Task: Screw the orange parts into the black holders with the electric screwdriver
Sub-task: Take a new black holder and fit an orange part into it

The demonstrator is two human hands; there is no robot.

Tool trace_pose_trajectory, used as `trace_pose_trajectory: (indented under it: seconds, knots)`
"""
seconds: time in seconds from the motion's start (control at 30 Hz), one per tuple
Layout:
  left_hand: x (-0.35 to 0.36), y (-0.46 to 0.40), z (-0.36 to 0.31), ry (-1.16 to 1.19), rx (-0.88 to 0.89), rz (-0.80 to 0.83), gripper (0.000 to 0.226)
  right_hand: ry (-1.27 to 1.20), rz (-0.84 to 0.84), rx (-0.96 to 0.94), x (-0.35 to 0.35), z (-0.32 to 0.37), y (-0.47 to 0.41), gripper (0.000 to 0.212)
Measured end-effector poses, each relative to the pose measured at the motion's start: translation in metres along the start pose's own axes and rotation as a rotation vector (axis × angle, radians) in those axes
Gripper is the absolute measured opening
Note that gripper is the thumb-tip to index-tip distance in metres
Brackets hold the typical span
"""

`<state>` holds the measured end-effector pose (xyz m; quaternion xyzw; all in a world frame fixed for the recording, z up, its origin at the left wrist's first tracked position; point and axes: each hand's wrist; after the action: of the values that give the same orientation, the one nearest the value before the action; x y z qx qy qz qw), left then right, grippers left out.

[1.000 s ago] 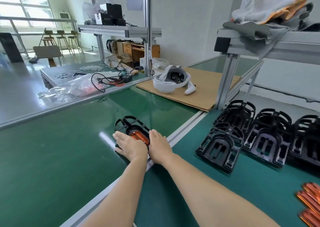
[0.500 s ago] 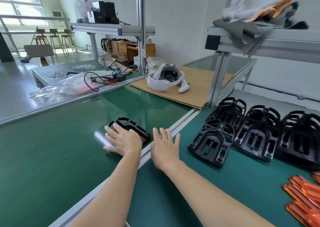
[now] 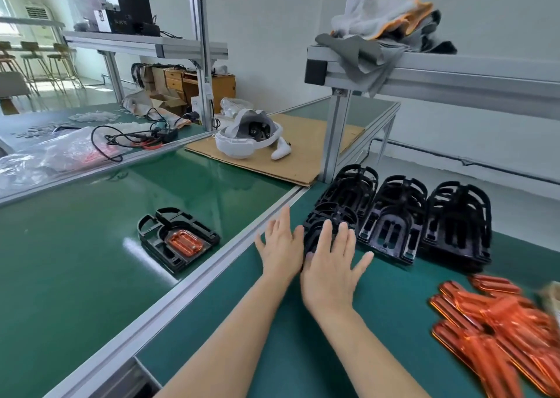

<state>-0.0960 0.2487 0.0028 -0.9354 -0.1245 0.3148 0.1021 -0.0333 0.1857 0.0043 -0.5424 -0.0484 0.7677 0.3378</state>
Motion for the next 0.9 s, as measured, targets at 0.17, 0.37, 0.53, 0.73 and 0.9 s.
trace_pose_trajectory:
  seconds: [0.17, 0.37, 0.53, 0.73, 0.9]
  knots:
    - [0.011, 0.007, -0.01, -0.03, -0.015, 0.098, 0.047, -0.031, 0.131, 0.156, -0.003, -0.02, 0.0, 0.065]
    - [0.01, 0.012, -0.019, 0.052, -0.079, 0.097, 0.037, -0.126, 0.21, 0.174, -0.009, -0.029, 0.0, 0.065]
    - [0.011, 0.023, -0.027, 0.114, -0.145, 0.099, 0.039, -0.179, 0.207, 0.141, -0.019, -0.04, -0.001, 0.065]
    - [0.011, 0.031, -0.027, 0.382, -0.252, 0.057, 0.054, -0.443, 0.153, 0.102, -0.025, -0.048, -0.001, 0.068]
    - [0.009, 0.032, -0.028, 0.561, -0.342, -0.021, 0.067, -0.646, 0.126, 0.18, -0.034, -0.053, -0.002, 0.068]
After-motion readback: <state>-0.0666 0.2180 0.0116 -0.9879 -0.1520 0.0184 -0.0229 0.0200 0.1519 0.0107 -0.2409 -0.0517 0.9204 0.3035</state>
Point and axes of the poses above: each hand's wrist, its own y-axis away from the middle knuckle, its own x-axis out of the palm, z = x × y, and after that the axes turned 15 degrees about -z, right-handed
